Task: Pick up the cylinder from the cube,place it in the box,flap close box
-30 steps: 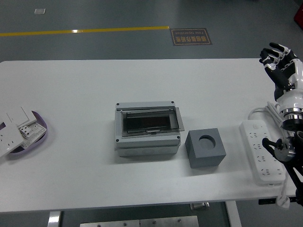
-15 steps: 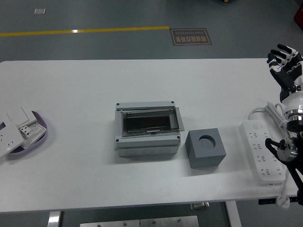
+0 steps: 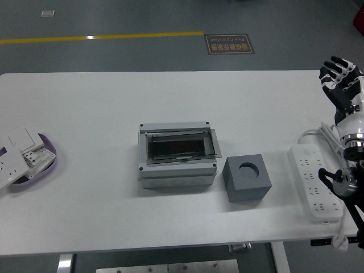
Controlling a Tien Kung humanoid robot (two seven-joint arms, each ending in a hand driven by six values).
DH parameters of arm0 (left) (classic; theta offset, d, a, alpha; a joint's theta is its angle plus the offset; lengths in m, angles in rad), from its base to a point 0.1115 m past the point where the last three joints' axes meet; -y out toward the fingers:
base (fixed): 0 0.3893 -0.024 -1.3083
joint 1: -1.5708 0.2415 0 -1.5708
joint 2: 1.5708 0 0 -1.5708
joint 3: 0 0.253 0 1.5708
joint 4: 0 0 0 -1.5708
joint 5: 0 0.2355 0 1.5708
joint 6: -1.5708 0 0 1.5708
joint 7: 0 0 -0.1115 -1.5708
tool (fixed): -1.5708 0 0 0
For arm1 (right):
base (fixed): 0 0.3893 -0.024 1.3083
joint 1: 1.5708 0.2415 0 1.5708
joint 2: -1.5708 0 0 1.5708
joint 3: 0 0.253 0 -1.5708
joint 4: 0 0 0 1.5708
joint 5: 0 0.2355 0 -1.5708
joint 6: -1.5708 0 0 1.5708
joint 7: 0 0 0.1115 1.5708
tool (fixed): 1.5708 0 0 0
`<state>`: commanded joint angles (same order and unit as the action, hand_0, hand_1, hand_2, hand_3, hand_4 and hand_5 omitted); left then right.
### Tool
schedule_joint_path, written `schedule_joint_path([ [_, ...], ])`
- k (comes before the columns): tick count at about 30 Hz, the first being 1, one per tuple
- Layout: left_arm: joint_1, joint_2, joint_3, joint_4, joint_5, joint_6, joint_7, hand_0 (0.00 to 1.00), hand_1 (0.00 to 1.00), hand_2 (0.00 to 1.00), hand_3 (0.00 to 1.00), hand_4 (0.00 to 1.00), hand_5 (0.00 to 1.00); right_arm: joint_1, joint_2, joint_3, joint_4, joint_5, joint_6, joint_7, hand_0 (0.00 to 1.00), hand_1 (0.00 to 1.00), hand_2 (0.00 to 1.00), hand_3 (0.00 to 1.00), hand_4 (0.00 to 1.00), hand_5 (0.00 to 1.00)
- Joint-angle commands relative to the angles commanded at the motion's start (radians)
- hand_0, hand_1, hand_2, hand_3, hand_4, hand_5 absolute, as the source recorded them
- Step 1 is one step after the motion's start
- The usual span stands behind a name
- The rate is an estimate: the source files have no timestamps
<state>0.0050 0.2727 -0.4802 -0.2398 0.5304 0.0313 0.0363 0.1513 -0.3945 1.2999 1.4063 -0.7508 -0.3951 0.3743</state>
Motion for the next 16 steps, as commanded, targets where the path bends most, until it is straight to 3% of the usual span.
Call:
schedule_joint_path([
  [16, 0.002, 0.000, -0.003, 0.000, 0.005, 0.000, -0.002, 0.594, 0.627, 0.615, 0.635, 0.685, 0.213, -0.009, -0.002, 0.007, 0.001, -0.007, 0.008, -0.014, 0.699, 0.669, 0.681, 0.684, 0.695, 0.011],
])
